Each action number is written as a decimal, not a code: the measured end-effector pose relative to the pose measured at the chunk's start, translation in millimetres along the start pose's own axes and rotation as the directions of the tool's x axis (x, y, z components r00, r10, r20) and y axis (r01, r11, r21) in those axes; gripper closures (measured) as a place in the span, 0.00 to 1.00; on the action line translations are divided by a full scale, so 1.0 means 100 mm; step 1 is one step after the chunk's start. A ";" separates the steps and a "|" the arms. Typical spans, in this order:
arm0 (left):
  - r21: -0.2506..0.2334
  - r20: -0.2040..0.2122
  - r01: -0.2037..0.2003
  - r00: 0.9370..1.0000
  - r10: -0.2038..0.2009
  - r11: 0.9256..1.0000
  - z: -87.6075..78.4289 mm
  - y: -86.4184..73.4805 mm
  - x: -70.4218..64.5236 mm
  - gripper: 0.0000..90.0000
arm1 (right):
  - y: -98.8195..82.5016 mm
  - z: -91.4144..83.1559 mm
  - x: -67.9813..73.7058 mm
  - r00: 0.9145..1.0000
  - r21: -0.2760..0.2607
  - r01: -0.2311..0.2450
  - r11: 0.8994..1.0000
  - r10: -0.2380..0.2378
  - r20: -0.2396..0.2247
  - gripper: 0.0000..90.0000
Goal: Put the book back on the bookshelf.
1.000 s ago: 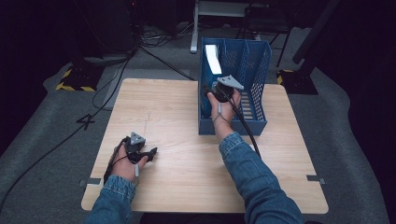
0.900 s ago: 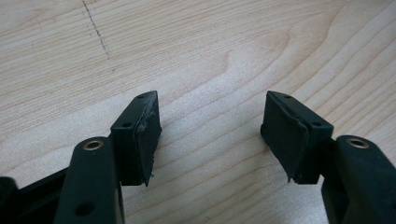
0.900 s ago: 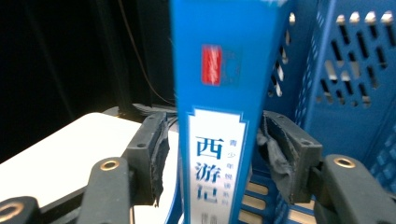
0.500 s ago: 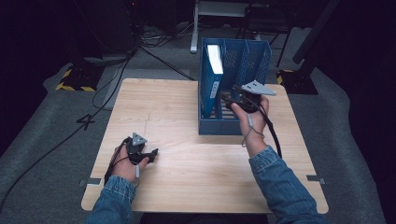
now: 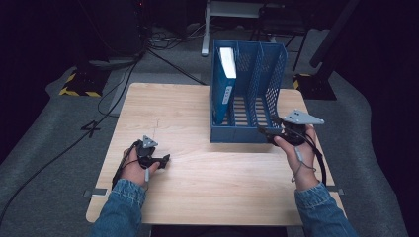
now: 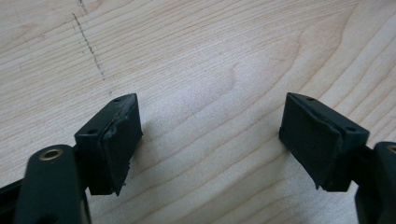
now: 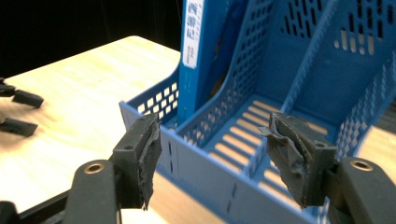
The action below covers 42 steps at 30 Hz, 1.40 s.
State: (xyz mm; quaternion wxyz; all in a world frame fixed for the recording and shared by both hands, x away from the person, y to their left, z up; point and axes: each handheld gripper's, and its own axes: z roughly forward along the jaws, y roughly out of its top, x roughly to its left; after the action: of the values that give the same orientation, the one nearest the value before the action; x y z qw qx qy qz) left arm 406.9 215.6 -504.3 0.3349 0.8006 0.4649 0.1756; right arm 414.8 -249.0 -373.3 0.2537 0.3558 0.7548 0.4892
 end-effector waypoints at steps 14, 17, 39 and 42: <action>0.010 0.011 -0.017 1.000 0.017 1.000 0.07 0.07 0.05 0.17 | -0.61 -0.20 -0.36 0.999 0.229 -0.039 0.973 0.032 0.031 0.38; 0.007 0.010 -0.013 1.000 0.013 1.000 0.07 0.07 0.05 0.17 | -0.74 -0.20 -0.44 0.997 0.258 -0.066 0.964 0.055 0.050 0.38; 0.009 0.010 -0.013 1.000 0.013 1.000 0.07 0.07 0.05 0.17 | -1.46 -0.08 -0.72 0.981 0.310 -0.148 0.939 0.098 0.170 0.37; 0.009 0.009 -0.014 1.000 0.014 1.000 0.07 0.07 0.05 0.17 | -1.47 -0.06 -0.73 0.981 0.300 -0.146 0.943 0.098 0.167 0.33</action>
State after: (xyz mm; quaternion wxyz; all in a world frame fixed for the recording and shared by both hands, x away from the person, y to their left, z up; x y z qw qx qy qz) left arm 418.5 214.8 -504.5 0.3323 0.8060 0.4586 0.1721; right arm 412.4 -349.1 -503.8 0.2196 0.4733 0.7777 0.3507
